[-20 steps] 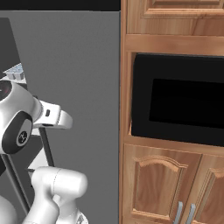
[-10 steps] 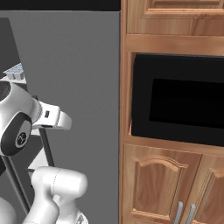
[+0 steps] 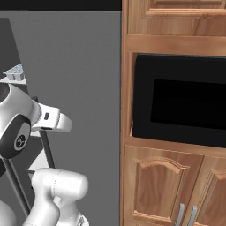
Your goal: Open the freezer door, pick up the ice cube tray from the freezer, and place it on the dining counter.
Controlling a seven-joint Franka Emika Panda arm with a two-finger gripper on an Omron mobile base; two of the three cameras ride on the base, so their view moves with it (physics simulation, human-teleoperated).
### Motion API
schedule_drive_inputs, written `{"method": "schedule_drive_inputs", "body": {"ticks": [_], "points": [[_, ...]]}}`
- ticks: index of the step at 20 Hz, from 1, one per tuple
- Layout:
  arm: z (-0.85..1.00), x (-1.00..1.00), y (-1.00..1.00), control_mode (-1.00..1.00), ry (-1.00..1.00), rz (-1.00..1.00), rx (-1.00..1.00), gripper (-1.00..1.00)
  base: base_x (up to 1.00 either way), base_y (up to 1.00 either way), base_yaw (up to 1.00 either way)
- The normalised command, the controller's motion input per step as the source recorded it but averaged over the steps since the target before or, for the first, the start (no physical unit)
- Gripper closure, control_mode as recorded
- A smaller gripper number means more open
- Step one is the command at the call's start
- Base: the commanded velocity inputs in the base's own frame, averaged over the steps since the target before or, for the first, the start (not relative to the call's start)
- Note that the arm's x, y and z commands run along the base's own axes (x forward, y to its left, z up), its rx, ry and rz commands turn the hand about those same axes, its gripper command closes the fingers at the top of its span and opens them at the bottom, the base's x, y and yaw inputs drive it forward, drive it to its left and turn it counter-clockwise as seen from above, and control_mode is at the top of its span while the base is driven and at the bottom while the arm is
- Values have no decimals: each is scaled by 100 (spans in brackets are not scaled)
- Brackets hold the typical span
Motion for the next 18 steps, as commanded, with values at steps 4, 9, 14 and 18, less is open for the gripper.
{"method": "schedule_drive_inputs", "body": {"ticks": [4, 9, 14, 18], "points": [[0, 0, 0, 100, 0, 0, 0, -100, -26, 3, -3], [0, 0, 0, 100, 0, 0, 0, -100, -28, 40, -9], [0, 0, 0, 100, 0, 0, 0, -100, -18, 53, -7], [0, 0, 0, 100, 0, 0, 0, -100, 0, 71, 0]]}}
